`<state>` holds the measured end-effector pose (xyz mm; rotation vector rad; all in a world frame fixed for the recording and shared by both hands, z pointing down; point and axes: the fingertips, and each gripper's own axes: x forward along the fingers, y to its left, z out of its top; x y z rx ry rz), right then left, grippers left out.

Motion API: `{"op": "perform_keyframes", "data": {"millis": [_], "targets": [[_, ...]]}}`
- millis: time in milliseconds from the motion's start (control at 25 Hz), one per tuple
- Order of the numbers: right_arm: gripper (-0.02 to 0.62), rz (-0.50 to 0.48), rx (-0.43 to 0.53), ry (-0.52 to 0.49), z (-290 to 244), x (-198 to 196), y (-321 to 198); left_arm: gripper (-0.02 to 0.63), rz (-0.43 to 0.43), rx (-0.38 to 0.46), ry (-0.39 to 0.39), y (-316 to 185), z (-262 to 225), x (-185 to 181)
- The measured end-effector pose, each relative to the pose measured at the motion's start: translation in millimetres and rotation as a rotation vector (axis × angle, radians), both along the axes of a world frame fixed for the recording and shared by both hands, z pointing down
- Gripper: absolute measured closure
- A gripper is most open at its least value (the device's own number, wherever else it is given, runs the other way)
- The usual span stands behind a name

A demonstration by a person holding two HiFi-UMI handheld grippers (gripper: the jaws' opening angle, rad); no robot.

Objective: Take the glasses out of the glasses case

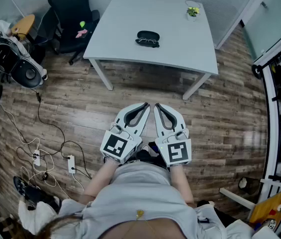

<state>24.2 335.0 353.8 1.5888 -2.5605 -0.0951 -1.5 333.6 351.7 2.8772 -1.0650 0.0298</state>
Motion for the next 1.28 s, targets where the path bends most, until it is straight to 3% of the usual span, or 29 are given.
{"op": "perform_keyframes", "data": {"millis": [280, 400, 880, 1280], "targets": [[0.564, -0.007, 0.011, -0.061, 0, 21, -10, 0.560, -0.029, -0.018, 0.007, -13, 6, 13], [0.482, -0.018, -0.001, -0.064, 3, 28, -15, 0.506, -0.021, -0.031, 0.014, -18, 11, 19], [0.500, -0.008, -0.031, -0.079, 17, 39, -66, 0.506, -0.014, -0.053, 0.011, -71, 25, 24], [0.502, 0.014, -0.031, -0.060, 22, 23, -166, 0.506, 0.029, -0.061, 0.010, -170, 30, 12]]}}
